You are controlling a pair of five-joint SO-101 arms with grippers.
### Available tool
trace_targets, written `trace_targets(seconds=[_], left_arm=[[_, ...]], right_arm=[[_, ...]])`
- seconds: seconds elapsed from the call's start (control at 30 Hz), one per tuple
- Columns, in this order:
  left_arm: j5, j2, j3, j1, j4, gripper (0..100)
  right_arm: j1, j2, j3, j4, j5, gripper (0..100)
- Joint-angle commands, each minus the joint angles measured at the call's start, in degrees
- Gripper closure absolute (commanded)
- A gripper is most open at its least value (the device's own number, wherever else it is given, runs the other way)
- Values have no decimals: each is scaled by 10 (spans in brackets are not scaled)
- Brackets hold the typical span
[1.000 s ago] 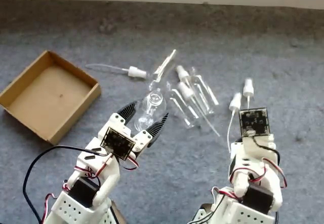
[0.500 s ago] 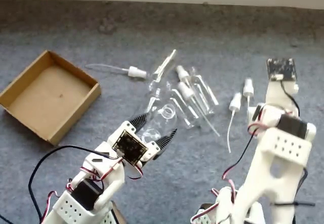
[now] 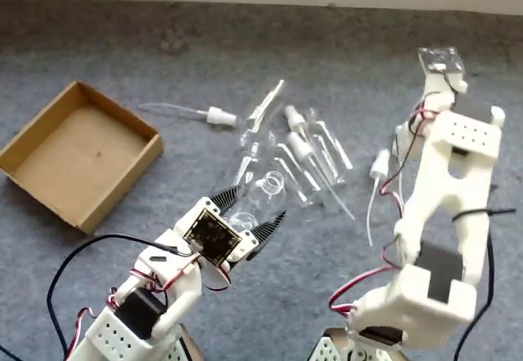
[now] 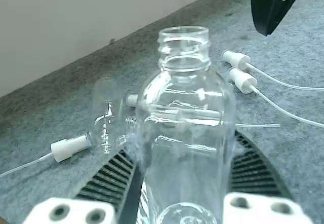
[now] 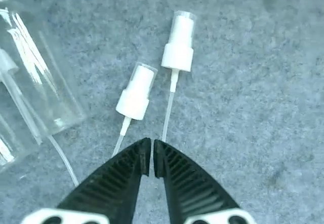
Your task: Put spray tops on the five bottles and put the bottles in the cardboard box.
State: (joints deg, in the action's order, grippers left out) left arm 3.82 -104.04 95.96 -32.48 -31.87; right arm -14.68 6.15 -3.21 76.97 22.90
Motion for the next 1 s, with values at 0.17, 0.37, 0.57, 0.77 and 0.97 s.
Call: trace_targets(seconds=[0.17, 0.37, 0.57, 0.77, 0.97], left_arm=[[-4, -7, 12, -12, -1, 912], [-4, -7, 12, -11, -1, 912], [-4, -7, 12, -9, -1, 912], [-4, -7, 12, -9, -1, 912], [-4, -7, 12, -10, -1, 912]], right_arm=[[22, 156, -210, 54, -80, 807], [16, 253, -278, 53, -73, 788], [17, 333, -362, 52, -73, 788], [16, 406, -444, 58, -72, 792], [17, 444, -503, 108, -72, 797]])
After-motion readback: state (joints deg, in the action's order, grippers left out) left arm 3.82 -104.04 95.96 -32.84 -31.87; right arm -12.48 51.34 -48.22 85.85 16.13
